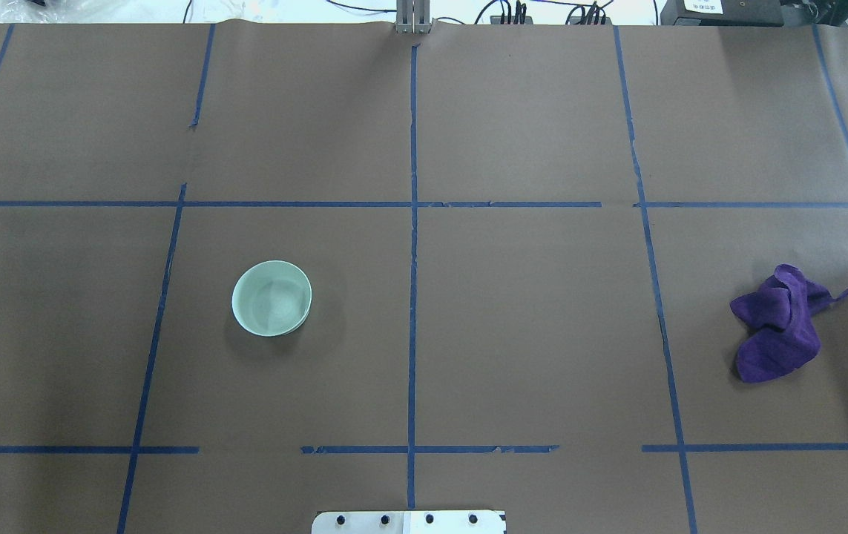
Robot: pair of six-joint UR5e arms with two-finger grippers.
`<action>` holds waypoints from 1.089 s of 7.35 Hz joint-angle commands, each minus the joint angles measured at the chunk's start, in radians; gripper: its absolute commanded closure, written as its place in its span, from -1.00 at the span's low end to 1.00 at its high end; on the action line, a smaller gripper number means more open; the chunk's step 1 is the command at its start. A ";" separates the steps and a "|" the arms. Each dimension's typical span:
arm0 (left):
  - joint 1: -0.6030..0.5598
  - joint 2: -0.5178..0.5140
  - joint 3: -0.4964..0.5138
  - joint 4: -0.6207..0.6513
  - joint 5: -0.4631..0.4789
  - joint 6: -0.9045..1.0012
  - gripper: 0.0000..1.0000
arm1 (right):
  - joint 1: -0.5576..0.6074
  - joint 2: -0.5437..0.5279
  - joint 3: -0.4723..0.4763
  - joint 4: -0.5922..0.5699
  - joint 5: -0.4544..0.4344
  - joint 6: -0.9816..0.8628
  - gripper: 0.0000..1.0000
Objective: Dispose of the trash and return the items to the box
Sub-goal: 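Reach the right gripper down to the purple cloth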
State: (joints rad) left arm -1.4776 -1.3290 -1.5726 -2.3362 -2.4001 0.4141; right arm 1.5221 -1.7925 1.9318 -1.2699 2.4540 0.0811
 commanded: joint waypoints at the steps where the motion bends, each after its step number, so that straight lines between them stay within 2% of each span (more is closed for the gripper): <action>1: -0.007 -0.024 -0.092 0.061 0.032 -0.060 -1.00 | -0.193 -0.002 0.075 0.264 -0.053 0.278 -1.00; 2: -0.012 -0.027 -0.104 0.060 0.038 -0.058 -1.00 | -0.323 -0.001 0.090 0.305 -0.157 0.295 -1.00; 3: -0.013 -0.035 -0.106 0.060 0.038 -0.060 -1.00 | -0.450 -0.004 0.098 0.310 -0.310 0.307 -1.00; 4: -0.012 -0.042 -0.106 0.060 0.036 -0.061 -1.00 | -0.529 -0.042 0.095 0.308 -0.366 0.315 -1.00; 6: -0.012 -0.053 -0.106 0.060 0.035 -0.061 -1.00 | -0.633 -0.047 0.011 0.311 -0.385 0.309 -1.00; 8: -0.013 -0.055 -0.107 0.058 0.033 -0.061 -1.00 | -0.728 -0.041 -0.074 0.313 -0.498 0.307 -0.99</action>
State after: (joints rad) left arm -1.4900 -1.3825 -1.6791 -2.2767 -2.3656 0.3529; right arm 0.8587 -1.8370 1.9178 -0.9589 2.0177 0.3890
